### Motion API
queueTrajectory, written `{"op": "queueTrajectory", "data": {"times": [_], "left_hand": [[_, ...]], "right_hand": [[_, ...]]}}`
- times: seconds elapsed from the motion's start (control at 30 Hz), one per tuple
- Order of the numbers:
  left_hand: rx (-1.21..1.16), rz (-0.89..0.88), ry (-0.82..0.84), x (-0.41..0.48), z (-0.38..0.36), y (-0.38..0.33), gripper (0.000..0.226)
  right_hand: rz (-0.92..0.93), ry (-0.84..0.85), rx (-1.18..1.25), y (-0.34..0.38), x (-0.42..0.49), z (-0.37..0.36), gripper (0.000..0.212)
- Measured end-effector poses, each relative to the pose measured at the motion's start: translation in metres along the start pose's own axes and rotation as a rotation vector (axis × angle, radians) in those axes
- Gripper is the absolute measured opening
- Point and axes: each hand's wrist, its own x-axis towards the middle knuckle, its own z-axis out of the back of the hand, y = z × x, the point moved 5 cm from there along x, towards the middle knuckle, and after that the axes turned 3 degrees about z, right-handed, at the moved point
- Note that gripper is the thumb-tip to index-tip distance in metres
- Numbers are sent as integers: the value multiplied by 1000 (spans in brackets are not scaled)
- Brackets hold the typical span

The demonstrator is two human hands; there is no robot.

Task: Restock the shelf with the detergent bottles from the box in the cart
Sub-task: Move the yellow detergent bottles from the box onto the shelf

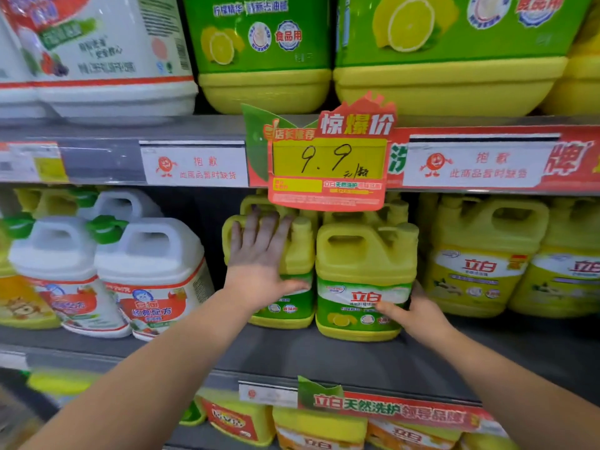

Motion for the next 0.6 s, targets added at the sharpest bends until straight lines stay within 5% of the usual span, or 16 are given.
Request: {"op": "queueTrajectory", "data": {"times": [0.37, 0.6], "left_hand": [[14, -64, -189, 2, 0, -2, 116], [28, -31, -91, 4, -9, 1, 118]], "right_hand": [[-48, -7, -71, -9, 13, -1, 71], [-94, -32, -95, -6, 10, -2, 70]]}}
